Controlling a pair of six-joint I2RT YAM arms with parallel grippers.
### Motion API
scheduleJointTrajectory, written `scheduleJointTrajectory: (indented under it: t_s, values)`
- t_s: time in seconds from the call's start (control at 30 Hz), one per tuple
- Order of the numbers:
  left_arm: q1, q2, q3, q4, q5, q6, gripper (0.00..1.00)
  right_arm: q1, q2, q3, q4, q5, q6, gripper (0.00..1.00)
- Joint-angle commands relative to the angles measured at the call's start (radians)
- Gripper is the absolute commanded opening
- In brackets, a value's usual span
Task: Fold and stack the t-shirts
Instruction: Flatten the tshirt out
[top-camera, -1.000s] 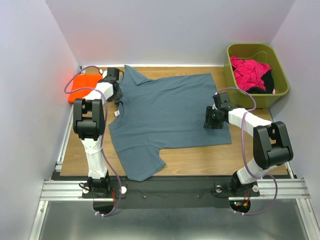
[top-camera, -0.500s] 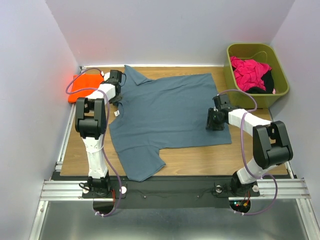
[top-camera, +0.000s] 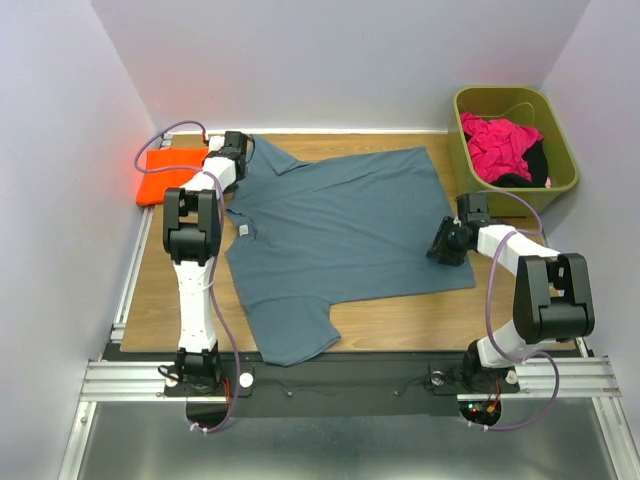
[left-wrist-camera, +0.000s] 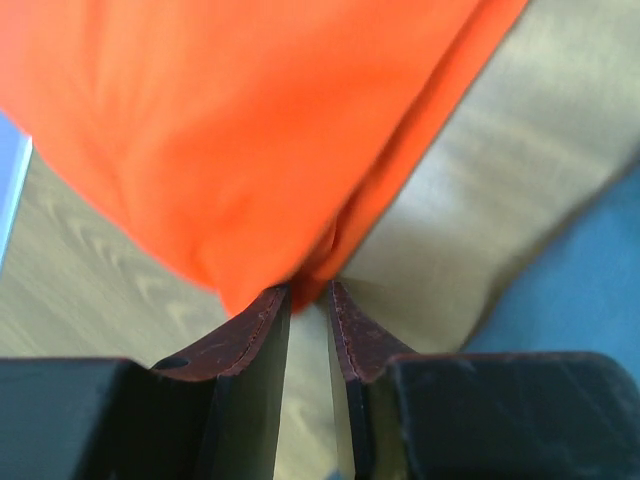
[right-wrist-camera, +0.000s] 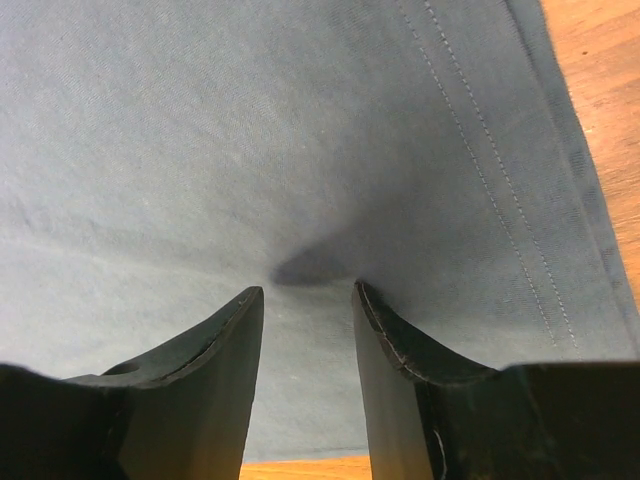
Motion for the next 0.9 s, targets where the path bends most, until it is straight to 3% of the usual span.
scheduleJointTrajectory:
  t_s: [0.0, 0.1, 0.17, 0.23, 0.33, 0.43, 0.47, 0.57, 0.73, 0.87]
  values:
    - [-0.003, 0.026, 0.123, -0.033, -0.036, 0.046, 0.32, -0.012, 0.004, -0.037, -0.08, 0.008, -0.032, 0.48]
    - [-0.018, 0.012, 0.164, -0.052, 0.01, 0.037, 0.37, 0.006, -0.016, -0.014, -0.083, -0.035, -0.056, 0.49]
    - [-0.028, -0.066, 0.129, -0.049, 0.025, 0.011, 0.47, 0.042, -0.022, 0.02, -0.089, -0.035, -0.075, 0.51]
    - [-0.037, -0.177, 0.045, -0.05, 0.044, -0.012, 0.61, 0.086, -0.036, 0.041, -0.104, -0.02, -0.088, 0.52]
    - [-0.041, -0.375, -0.133, -0.05, 0.059, -0.068, 0.71, 0.153, -0.053, 0.092, -0.129, 0.02, -0.111, 0.54]
    - [-0.061, -0.526, -0.343, -0.026, 0.085, -0.106, 0.72, 0.201, -0.063, 0.115, -0.143, 0.043, -0.124, 0.55]
    - [-0.086, -0.642, -0.436, -0.021, 0.126, -0.129, 0.71, 0.21, -0.068, 0.115, -0.143, 0.043, -0.124, 0.55]
    - [-0.158, -0.715, -0.561, -0.009, 0.212, -0.157, 0.68, 0.218, -0.071, 0.117, -0.143, 0.069, -0.125, 0.55]
    - [-0.244, -0.76, -0.765, -0.019, 0.329, -0.244, 0.58, 0.238, -0.083, 0.127, -0.15, 0.055, -0.133, 0.56]
    - [-0.261, -0.761, -0.843, -0.006, 0.358, -0.267, 0.54, 0.241, -0.091, 0.124, -0.153, 0.035, -0.136, 0.56]
